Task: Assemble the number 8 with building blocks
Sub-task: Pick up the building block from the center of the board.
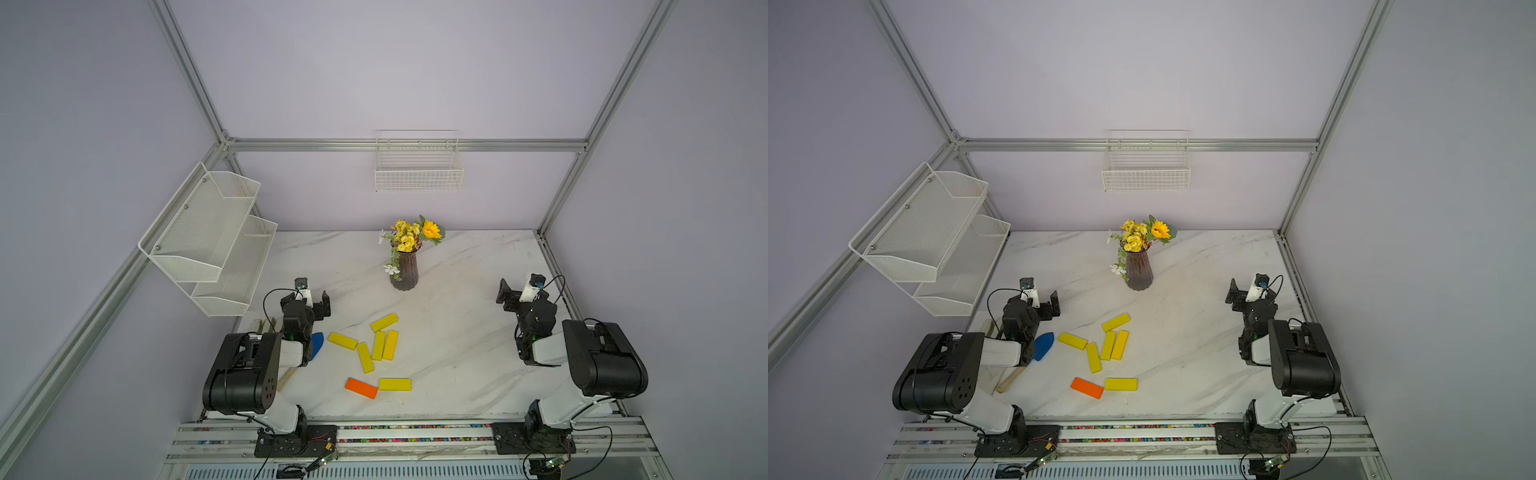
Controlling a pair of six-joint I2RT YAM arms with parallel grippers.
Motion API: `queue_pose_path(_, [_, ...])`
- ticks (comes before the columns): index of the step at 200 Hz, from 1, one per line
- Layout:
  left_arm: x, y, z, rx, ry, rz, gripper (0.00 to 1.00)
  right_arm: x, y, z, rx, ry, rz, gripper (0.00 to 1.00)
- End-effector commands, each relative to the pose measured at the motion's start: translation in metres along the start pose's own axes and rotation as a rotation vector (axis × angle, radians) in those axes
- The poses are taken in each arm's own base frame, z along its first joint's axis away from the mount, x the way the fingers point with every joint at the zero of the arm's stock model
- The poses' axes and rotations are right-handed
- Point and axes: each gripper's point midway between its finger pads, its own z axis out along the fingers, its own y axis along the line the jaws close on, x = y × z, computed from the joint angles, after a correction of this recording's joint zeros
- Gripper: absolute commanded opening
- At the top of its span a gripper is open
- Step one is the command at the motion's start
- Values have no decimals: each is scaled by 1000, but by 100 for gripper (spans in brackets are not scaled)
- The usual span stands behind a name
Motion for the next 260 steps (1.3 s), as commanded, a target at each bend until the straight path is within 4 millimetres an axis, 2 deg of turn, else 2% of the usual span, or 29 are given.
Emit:
queue_pose_path(1, [-14, 1, 2, -9, -40, -4, 100, -3, 2, 2, -3, -7, -9, 97])
queue_pose_path(127, [-14, 2, 2, -9, -39, -6, 100, -3, 3, 3, -6, -6, -8, 97])
queue_pose_path(151, [-17, 17, -1, -94, -55, -40, 100, -4, 4, 1, -13, -11, -15, 97])
queue_pose_path(170, [-29, 31, -8, -175, -42, -64, 100, -17, 12, 0, -37, -21, -40, 97])
queue_pose_path(178, [-31, 43, -12, -253, 0, -87, 100, -22, 15, 0, -30, -10, -51, 97])
queue_pose_path(180, [-38, 47, -16, -273, -9, -100, 100, -24, 16, 0, -26, -9, -54, 97])
queue_pose_path(185, [-42, 54, -22, -322, 13, -119, 100, -30, 18, -2, -16, -16, -63, 97])
queue_pose_path(198, [-47, 62, -35, -388, 34, -214, 100, -44, 30, -6, 11, -27, -112, 97])
queue_pose_path(211, [-58, 52, -49, -386, 1, -239, 100, -53, 45, -6, 57, 8, -132, 96])
queue_pose_path(214, [-61, 51, -52, -394, -7, -240, 100, -50, 49, -5, 59, 38, -129, 96])
queue_pose_path(235, [-79, 26, -61, -329, 0, -257, 100, -54, 93, 3, 32, 230, -15, 91])
queue_pose_path(246, [-86, 17, -63, -301, 20, -292, 100, -45, 117, 1, 0, 342, 40, 86])
queue_pose_path(260, [-90, 2, -63, -227, 45, -361, 100, -35, 161, -4, -88, 442, 45, 83])
